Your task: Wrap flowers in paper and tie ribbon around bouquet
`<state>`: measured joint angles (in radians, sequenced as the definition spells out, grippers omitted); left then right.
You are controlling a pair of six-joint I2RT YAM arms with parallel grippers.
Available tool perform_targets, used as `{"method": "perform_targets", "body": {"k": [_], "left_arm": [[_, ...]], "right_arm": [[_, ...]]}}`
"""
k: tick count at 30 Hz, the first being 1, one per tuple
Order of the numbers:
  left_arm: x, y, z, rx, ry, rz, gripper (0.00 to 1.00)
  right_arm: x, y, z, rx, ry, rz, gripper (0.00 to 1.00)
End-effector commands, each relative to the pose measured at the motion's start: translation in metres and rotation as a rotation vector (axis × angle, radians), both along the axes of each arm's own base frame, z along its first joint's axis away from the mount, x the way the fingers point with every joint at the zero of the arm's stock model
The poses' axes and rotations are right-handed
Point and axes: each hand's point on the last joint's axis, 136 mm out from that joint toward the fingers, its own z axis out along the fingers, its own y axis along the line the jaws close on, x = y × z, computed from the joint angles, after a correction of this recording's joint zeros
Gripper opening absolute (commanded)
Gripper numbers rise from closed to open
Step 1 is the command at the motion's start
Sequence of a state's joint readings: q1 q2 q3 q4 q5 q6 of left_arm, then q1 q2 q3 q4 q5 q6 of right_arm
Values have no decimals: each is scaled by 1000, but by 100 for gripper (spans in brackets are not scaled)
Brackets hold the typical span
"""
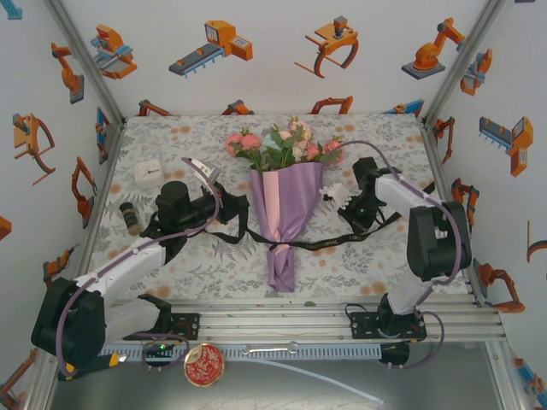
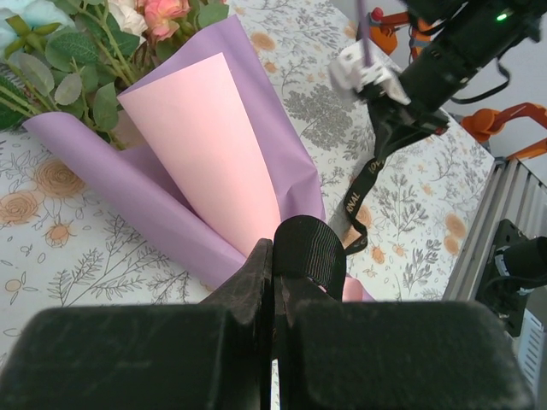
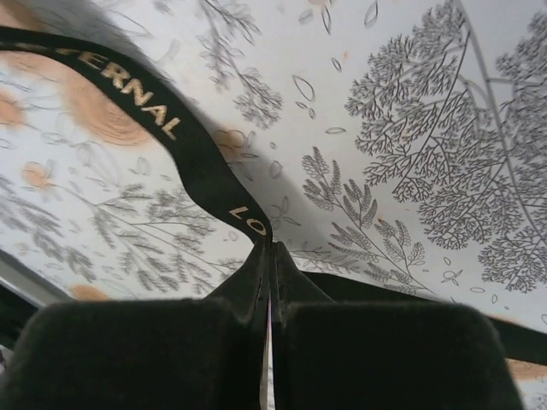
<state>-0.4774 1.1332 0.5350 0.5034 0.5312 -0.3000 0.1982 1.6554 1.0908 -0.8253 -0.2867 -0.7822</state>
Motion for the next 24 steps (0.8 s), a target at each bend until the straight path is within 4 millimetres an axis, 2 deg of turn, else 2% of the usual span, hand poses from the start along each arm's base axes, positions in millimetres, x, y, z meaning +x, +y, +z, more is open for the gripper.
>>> {"method": "perform_targets", "body": {"k": [1, 4, 9, 11, 13, 18, 21, 24], "left_arm": [[0, -1, 26, -13, -74, -4, 5], [1, -3, 28, -12, -78, -14, 6], [2, -7, 31, -23, -69, -22, 6], [2, -10, 31, -26, -70, -31, 6], [3, -15, 30, -25, -64, -42, 6], [-4, -25, 28, -25, -42, -77, 6], [-10, -23, 24, -8, -29, -76, 7], [-18, -21, 25, -8, -37, -77, 7]], "right_arm": [[-2, 35, 66, 255, -103, 5, 0], [-13, 60, 108, 464, -131, -25, 0], [-19, 113, 199, 899, -243, -92, 0], [-19, 135, 220, 1041, -281, -112, 0], [-22, 157, 230, 1133, -298, -98, 0], [-27, 199, 248, 1191, -283, -44, 0], [-23, 210, 264, 1215, -305, -45, 0], [-4, 210, 256, 1203, -327, -152, 0]]}}
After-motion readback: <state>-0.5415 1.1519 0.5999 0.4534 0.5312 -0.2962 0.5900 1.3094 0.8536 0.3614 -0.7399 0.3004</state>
